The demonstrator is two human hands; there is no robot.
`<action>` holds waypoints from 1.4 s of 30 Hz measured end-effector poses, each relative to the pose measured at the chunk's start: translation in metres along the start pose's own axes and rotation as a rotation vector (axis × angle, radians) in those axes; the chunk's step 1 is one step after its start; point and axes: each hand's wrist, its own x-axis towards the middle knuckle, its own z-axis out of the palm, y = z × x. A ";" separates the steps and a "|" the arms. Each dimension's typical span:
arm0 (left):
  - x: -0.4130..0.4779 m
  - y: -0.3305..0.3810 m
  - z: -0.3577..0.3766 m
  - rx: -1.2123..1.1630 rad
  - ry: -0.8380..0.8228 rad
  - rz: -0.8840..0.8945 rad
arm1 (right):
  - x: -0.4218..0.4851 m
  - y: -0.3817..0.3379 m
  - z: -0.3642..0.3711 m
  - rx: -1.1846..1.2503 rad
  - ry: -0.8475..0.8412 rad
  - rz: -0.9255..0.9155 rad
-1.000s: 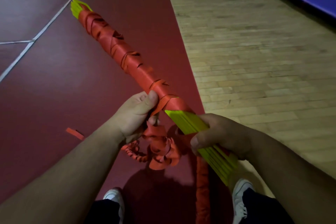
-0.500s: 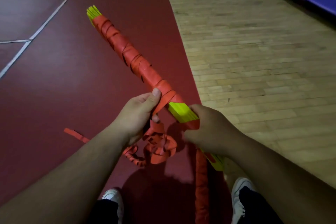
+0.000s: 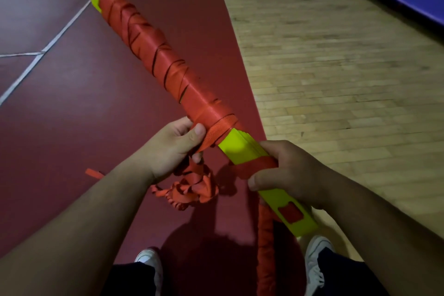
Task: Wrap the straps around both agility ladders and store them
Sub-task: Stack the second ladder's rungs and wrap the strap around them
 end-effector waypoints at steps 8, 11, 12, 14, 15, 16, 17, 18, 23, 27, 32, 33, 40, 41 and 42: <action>0.011 -0.003 0.022 -0.253 0.165 0.058 | 0.000 -0.002 -0.007 0.175 -0.064 0.099; 0.013 0.000 0.027 -0.162 0.327 0.008 | 0.005 0.004 -0.008 -0.186 0.135 0.046; 0.013 -0.001 0.030 -0.128 0.360 0.000 | 0.006 0.006 -0.004 -0.300 0.164 0.056; 0.013 -0.003 0.037 -0.122 0.398 -0.010 | 0.008 0.011 0.008 -0.503 0.217 0.076; 0.013 -0.004 0.041 -0.136 0.399 -0.022 | 0.011 0.013 0.013 -0.557 0.265 0.075; 0.013 -0.003 0.044 -0.158 0.389 -0.035 | 0.013 0.015 0.016 -0.589 0.331 0.066; 0.013 -0.001 0.048 -0.175 0.356 -0.038 | 0.015 0.016 0.015 -0.623 0.406 0.057; 0.013 0.000 0.049 -0.179 0.311 -0.029 | 0.016 0.017 0.013 -0.661 0.473 0.048; 0.008 0.006 0.033 -0.157 0.084 -0.067 | 0.017 0.016 0.001 -0.599 0.542 0.055; 0.007 0.009 0.014 0.030 -0.037 -0.085 | 0.016 0.016 0.003 -0.522 0.537 0.052; 0.004 -0.001 0.017 0.386 0.089 0.031 | 0.015 0.016 0.004 -0.534 0.510 0.061; 0.002 0.000 0.020 0.348 0.150 0.068 | 0.015 0.016 0.004 -0.530 0.503 0.066; 0.007 -0.005 0.010 0.173 0.115 0.012 | 0.017 0.011 0.007 -0.400 0.440 0.078; 0.007 -0.006 0.009 0.168 0.118 0.014 | 0.017 0.010 0.006 -0.399 0.428 0.079; 0.008 -0.007 0.007 0.188 0.130 0.033 | 0.017 0.010 0.006 -0.402 0.419 0.082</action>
